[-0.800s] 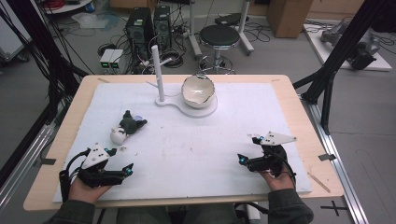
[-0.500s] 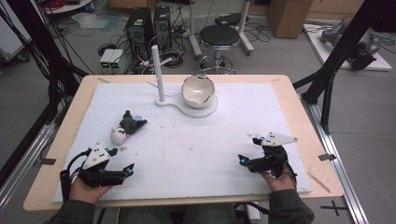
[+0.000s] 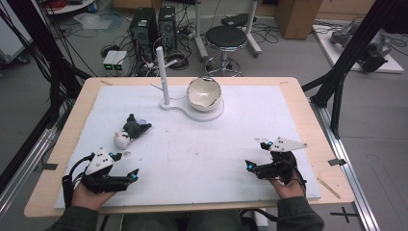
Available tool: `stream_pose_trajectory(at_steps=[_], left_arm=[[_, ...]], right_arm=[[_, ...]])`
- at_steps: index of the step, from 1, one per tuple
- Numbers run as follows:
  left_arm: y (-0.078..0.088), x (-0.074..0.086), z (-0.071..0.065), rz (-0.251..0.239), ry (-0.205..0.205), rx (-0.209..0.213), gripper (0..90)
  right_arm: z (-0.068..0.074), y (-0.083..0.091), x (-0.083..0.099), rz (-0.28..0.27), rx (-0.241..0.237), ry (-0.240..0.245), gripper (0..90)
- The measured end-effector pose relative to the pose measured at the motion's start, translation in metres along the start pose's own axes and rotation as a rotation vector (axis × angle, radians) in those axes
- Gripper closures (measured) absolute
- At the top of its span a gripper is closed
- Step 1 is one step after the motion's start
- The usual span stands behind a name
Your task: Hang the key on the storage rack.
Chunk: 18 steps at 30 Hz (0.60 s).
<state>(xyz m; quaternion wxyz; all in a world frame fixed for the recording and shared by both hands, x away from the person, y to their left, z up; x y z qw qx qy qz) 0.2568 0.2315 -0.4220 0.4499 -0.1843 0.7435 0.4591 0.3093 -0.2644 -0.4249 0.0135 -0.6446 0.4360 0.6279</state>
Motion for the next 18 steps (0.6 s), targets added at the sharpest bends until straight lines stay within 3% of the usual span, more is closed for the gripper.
stream_pose_trajectory(at_steps=[10,14,18], left_arm=[[0.002,-0.005,-0.003,-0.012,0.006,0.021,19.2],[0.003,-0.014,-0.006,-0.008,-0.016,0.031,19.7],[0.005,-0.024,-0.006,-0.018,-0.010,0.042,21.1]], right_arm=[[0.001,0.003,-0.001,-0.006,0.003,0.003,9.9],[0.001,0.004,-0.001,-0.009,0.004,-0.002,9.9],[0.001,0.006,-0.001,-0.013,0.007,-0.005,9.9]])
Point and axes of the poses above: each handheld gripper's, and its own axes: y roughly backward along the jaws, x roughly out of its underside, z roughly to its left, the point moved 2 cm from there along -y, roughly forward along the jaws, and after that the axes turned 15 degrees about y, right-handed, at the moved point
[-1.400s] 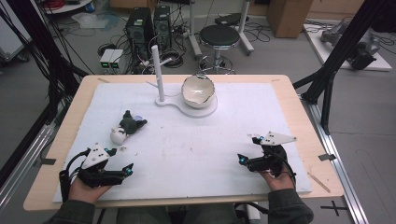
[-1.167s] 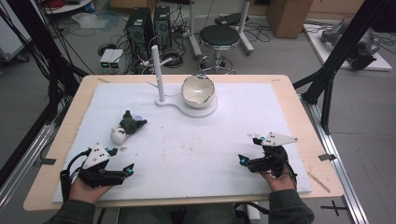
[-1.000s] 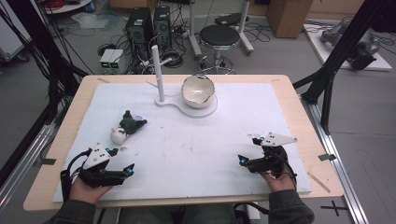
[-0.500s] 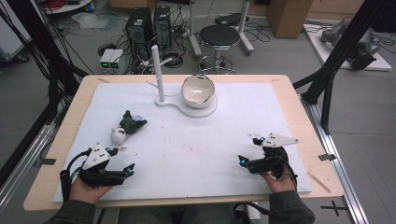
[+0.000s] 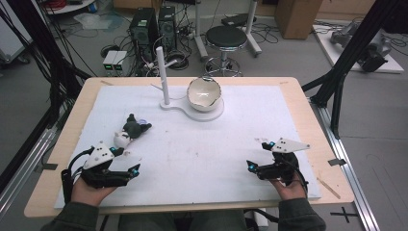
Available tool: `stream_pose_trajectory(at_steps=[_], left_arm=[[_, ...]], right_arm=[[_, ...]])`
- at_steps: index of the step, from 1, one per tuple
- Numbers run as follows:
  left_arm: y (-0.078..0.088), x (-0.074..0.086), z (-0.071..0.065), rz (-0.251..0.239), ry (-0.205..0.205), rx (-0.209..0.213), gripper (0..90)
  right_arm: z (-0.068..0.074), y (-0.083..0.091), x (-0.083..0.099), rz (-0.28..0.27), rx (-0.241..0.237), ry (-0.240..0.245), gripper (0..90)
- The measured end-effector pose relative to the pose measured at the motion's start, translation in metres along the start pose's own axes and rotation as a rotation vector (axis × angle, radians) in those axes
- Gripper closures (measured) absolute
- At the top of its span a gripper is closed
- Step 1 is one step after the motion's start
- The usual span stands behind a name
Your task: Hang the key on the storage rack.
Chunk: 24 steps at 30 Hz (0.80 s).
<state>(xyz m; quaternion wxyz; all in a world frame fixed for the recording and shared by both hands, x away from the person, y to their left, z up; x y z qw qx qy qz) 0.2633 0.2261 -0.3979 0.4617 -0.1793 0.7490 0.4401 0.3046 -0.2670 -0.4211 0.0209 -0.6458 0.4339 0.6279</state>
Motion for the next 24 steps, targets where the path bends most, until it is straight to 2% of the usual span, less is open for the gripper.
stream_pose_trajectory(at_steps=[5,9,13,15,17,19,24], left_arm=[[0.000,-0.009,0.002,0.016,-0.002,0.018,25.2],[-0.001,-0.019,0.007,0.031,-0.007,0.011,26.5],[-0.001,-0.031,0.017,0.034,0.008,-0.009,27.2],[-0.001,-0.040,0.026,0.036,0.035,-0.028,27.5],[-0.001,-0.042,0.029,0.039,0.037,-0.033,27.8],[-0.002,-0.047,0.034,0.033,0.060,-0.038,27.7],[-0.007,-0.058,0.045,0.048,0.060,-0.061,28.2]], right_arm=[[-0.001,0.000,-0.001,-0.009,0.001,-0.002,9.9],[-0.003,0.000,-0.002,-0.014,0.002,0.000,9.9],[-0.004,-0.002,-0.005,-0.025,-0.002,-0.005,9.8],[-0.004,-0.004,-0.005,-0.024,-0.006,-0.003,9.9],[-0.003,-0.005,-0.006,-0.024,-0.012,0.001,9.9],[-0.003,-0.005,-0.006,-0.020,-0.010,0.003,9.9],[-0.003,-0.005,-0.006,-0.020,-0.010,-0.004,9.9]])
Point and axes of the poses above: each handheld gripper's, and its own axes: y roughly backward along the jaws, x roughly out of its underside, z roughly to its left, the point moved 2 cm from there along -y, roughly forward along the jaws, and after that the axes turned 15 degrees about y, right-handed, at the moved point
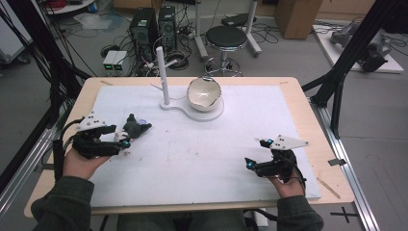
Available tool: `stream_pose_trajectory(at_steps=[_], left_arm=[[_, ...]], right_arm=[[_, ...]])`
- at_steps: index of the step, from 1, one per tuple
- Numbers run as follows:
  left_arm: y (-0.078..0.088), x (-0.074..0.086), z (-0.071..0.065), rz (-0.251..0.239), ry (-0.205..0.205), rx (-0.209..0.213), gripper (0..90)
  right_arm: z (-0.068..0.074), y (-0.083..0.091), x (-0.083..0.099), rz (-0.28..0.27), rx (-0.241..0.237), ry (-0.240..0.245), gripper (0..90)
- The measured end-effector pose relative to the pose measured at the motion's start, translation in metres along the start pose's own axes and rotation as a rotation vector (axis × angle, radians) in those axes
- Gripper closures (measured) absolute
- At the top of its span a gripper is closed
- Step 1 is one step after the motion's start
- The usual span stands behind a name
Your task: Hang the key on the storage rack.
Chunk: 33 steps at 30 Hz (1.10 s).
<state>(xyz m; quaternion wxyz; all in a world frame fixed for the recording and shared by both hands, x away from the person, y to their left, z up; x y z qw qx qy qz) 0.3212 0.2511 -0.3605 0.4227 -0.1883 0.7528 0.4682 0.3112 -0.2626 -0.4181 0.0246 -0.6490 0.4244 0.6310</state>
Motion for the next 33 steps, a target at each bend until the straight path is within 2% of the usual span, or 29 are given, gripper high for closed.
stream_pose_trajectory(at_steps=[5,9,11,13,18,20,33], left_arm=[[-0.013,-0.014,0.011,0.028,0.009,-0.016,30.0],[-0.018,-0.017,0.016,0.045,0.018,-0.024,31.2],[-0.024,-0.019,0.022,0.060,0.044,-0.034,31.6],[-0.028,-0.020,0.026,0.074,0.050,-0.048,32.1],[-0.039,-0.021,0.033,0.105,0.068,-0.067,33.8],[-0.047,-0.019,0.037,0.138,0.085,-0.078,34.1],[-0.076,-0.013,0.046,0.232,0.089,-0.162,32.0]], right_arm=[[-0.001,0.001,0.000,-0.011,0.007,0.002,9.9],[-0.001,-0.001,0.000,-0.001,0.003,-0.001,9.9],[0.000,-0.002,0.000,-0.001,0.000,0.004,9.9],[0.000,-0.002,0.000,0.000,0.000,0.000,9.9],[-0.001,-0.004,0.000,-0.001,-0.005,0.006,9.9],[-0.001,-0.004,0.000,-0.002,-0.006,0.006,9.9],[-0.002,-0.005,0.000,-0.004,-0.011,0.004,9.9]])
Point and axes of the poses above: each handheld gripper's, and its own axes: y roughly backward along the jaws, x roughly out of its underside, z roughly to its left, the point moved 2 cm from there along -y, roughly forward along the jaws, and after that the axes turned 15 degrees about y, right-handed, at the moved point
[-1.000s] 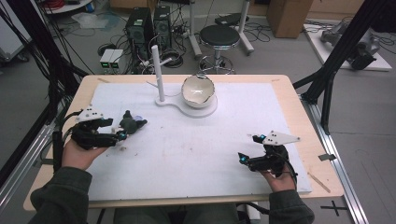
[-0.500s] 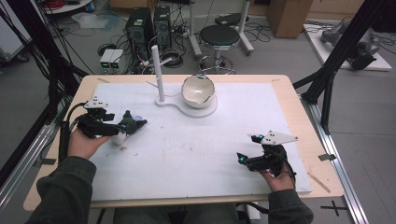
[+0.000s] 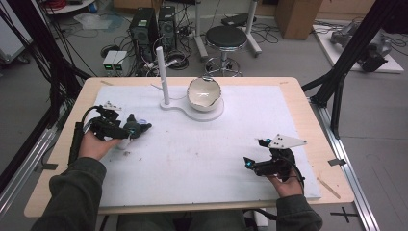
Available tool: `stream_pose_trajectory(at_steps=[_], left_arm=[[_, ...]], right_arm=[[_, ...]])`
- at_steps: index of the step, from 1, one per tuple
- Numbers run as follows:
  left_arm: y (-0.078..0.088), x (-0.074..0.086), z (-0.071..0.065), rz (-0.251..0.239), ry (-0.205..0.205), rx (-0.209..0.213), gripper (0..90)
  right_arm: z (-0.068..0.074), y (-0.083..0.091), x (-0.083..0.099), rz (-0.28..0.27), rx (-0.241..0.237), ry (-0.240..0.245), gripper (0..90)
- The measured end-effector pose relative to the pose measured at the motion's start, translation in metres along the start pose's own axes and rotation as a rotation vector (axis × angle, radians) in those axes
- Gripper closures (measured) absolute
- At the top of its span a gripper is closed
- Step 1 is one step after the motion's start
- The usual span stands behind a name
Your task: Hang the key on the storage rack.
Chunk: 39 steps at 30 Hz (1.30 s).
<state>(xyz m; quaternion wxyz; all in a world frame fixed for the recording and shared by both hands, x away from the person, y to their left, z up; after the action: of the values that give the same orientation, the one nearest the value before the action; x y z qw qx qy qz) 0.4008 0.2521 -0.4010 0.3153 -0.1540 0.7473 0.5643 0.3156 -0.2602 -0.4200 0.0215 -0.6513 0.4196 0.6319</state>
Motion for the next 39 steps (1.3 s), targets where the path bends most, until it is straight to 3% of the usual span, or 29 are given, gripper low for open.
stream_pose_trajectory(at_steps=[6,9,12,28,39], left_arm=[[-0.012,0.002,-0.003,0.048,-0.016,-0.011,32.8],[-0.020,0.003,-0.004,0.079,-0.025,-0.044,33.2],[-0.023,0.004,-0.005,0.093,-0.027,-0.041,33.5],[-0.022,0.006,-0.011,0.085,-0.088,-0.062,47.5],[-0.010,0.007,-0.017,0.050,-0.106,0.007,49.1]], right_arm=[[0.000,-0.001,0.000,0.003,-0.003,0.002,9.9],[0.000,-0.001,0.000,-0.002,-0.003,0.007,9.8],[0.000,0.000,0.000,0.001,-0.002,0.002,9.9],[0.001,0.001,0.000,-0.004,-0.001,0.004,9.9],[0.001,0.002,0.000,-0.009,0.002,0.004,9.9]])
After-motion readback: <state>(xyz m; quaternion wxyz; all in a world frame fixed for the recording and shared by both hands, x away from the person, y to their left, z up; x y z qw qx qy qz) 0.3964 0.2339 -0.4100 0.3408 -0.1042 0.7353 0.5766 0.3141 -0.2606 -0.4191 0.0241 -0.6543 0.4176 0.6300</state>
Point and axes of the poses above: each handheld gripper's, and its own axes: y roughly backward along the jaws, x roughly out of its underside, z roughly to its left, the point moved 2 cm from there along -y, roughly forward along the jaws, and after that the axes turned 15 degrees about y, right-handed, at the moved point
